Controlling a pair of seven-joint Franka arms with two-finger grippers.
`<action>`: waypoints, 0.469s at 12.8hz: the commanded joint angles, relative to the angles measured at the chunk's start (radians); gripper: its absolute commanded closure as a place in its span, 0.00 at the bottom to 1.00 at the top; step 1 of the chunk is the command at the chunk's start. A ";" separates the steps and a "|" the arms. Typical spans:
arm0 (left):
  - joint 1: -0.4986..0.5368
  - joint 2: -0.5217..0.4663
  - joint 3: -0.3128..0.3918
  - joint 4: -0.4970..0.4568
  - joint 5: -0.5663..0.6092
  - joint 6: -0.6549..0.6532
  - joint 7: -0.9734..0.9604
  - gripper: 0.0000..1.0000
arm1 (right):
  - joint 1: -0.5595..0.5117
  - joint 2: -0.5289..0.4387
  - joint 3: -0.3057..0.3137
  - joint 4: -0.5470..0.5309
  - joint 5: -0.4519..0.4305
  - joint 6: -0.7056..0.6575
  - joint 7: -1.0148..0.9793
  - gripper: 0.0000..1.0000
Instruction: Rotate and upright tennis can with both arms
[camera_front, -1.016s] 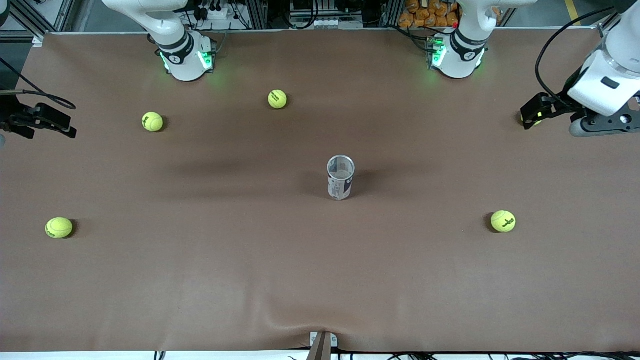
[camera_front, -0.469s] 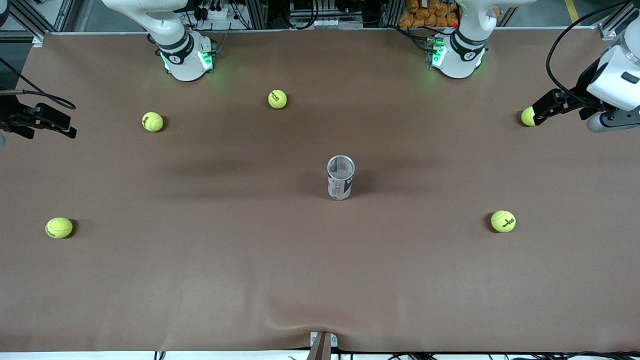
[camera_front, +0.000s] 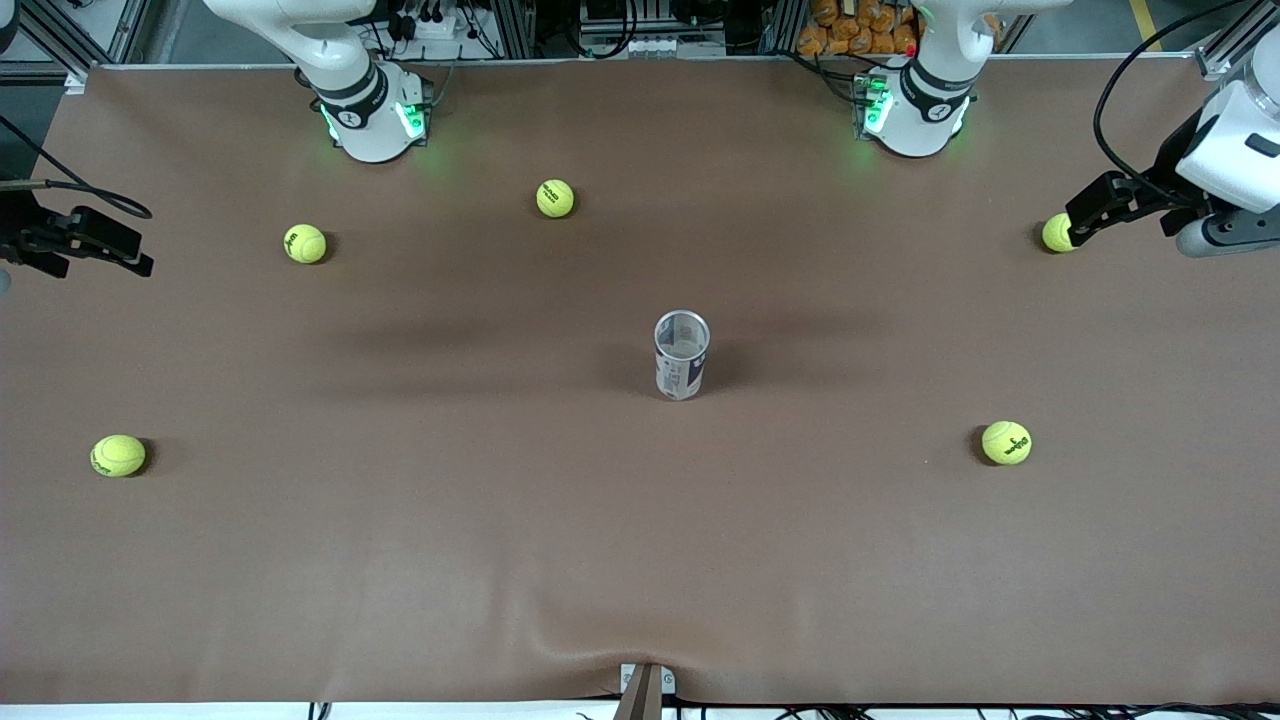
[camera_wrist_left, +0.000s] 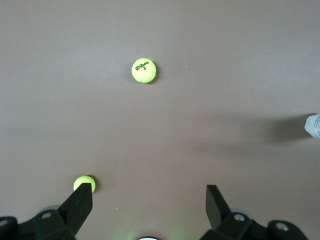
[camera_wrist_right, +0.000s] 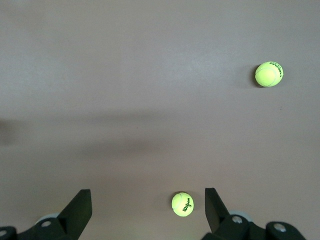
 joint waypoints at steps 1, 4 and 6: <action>0.015 -0.008 -0.002 0.014 -0.002 0.006 0.065 0.00 | 0.014 0.001 -0.012 0.011 0.006 -0.011 0.009 0.00; 0.024 0.001 0.001 0.045 0.000 0.000 0.070 0.00 | 0.014 0.001 -0.012 0.011 0.006 -0.011 0.009 0.00; 0.027 0.013 0.001 0.066 -0.002 -0.009 0.070 0.00 | 0.014 0.001 -0.012 0.011 0.006 -0.011 0.009 0.00</action>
